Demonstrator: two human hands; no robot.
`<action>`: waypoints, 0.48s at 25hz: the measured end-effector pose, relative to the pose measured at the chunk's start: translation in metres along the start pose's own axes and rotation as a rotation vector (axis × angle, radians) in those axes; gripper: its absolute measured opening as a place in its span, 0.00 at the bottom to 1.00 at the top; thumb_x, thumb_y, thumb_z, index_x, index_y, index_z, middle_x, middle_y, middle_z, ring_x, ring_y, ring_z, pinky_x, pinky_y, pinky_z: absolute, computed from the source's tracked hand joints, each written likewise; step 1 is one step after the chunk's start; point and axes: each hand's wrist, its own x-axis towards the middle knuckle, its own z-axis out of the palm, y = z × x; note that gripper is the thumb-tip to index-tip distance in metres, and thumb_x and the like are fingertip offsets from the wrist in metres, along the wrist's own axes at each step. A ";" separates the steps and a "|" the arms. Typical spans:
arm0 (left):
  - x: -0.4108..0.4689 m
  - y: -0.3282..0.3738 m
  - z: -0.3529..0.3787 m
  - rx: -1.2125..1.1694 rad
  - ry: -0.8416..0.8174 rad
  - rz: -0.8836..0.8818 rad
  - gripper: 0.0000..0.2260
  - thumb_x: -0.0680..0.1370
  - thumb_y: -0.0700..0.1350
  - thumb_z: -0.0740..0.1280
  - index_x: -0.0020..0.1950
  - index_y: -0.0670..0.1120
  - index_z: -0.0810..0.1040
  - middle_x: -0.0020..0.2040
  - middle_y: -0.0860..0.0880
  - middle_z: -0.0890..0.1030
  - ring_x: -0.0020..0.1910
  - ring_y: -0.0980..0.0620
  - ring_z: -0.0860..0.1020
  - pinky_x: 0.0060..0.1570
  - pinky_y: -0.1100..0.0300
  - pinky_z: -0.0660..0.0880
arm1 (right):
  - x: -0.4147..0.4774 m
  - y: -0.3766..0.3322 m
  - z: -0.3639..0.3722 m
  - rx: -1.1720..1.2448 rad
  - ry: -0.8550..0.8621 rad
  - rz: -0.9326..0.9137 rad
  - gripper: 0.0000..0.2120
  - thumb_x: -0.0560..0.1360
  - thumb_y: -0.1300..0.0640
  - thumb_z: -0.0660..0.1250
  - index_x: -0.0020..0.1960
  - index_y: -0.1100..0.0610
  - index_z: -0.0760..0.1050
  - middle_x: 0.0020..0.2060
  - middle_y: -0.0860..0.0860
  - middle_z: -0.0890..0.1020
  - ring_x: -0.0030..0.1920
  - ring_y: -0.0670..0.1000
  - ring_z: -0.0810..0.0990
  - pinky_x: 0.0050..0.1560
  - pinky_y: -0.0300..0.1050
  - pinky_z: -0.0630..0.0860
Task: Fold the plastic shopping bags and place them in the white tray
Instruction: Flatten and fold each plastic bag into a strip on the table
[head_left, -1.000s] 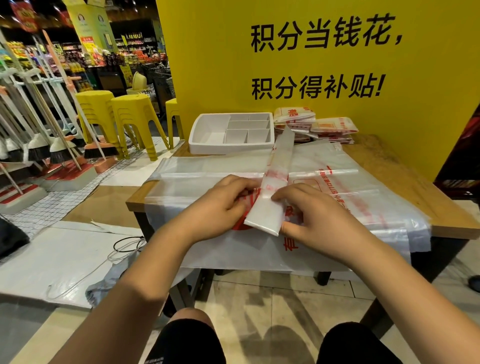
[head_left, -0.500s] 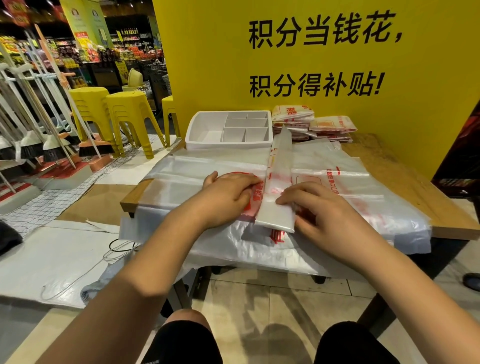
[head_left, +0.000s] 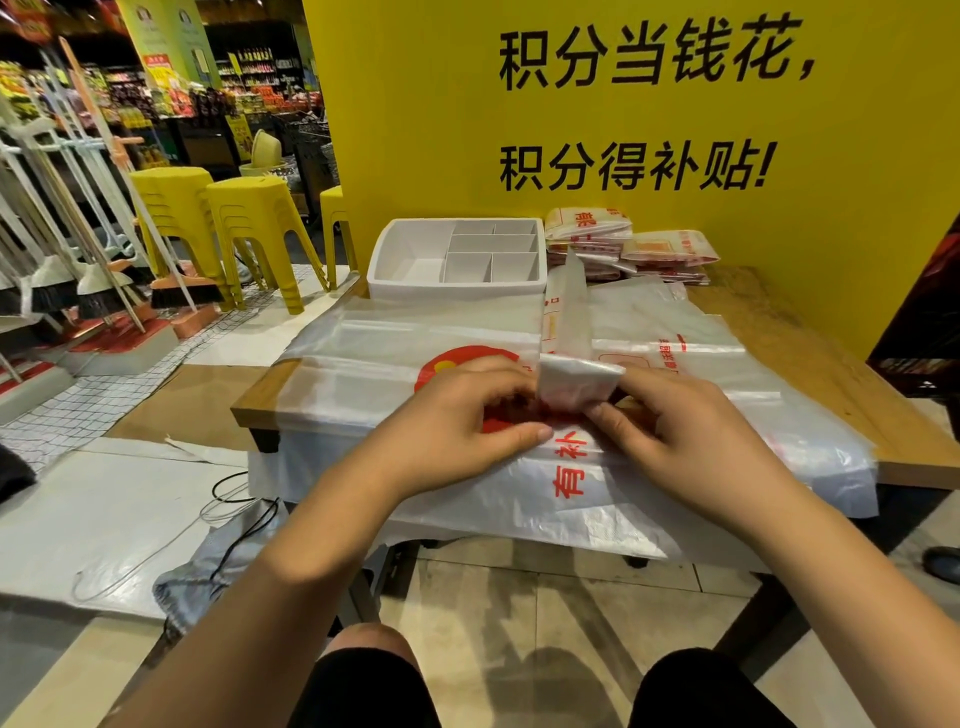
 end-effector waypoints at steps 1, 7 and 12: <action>0.003 0.000 0.000 -0.010 0.008 -0.018 0.11 0.78 0.49 0.72 0.59 0.49 0.83 0.55 0.55 0.80 0.56 0.60 0.77 0.57 0.63 0.74 | 0.001 0.000 0.001 -0.002 0.022 0.017 0.07 0.78 0.53 0.67 0.55 0.50 0.80 0.46 0.43 0.83 0.47 0.43 0.77 0.46 0.29 0.68; 0.011 0.005 0.006 -0.010 0.016 -0.093 0.03 0.82 0.47 0.65 0.50 0.50 0.78 0.44 0.57 0.75 0.48 0.60 0.73 0.47 0.60 0.70 | 0.006 0.000 0.000 0.123 0.000 0.147 0.08 0.77 0.51 0.69 0.56 0.45 0.81 0.46 0.41 0.82 0.47 0.40 0.77 0.45 0.26 0.68; 0.016 0.008 0.012 0.001 0.016 -0.168 0.06 0.84 0.50 0.61 0.48 0.53 0.73 0.45 0.58 0.73 0.51 0.58 0.69 0.49 0.62 0.66 | 0.016 -0.002 0.006 0.095 0.023 0.228 0.09 0.79 0.51 0.67 0.58 0.50 0.79 0.47 0.44 0.81 0.45 0.42 0.76 0.42 0.25 0.66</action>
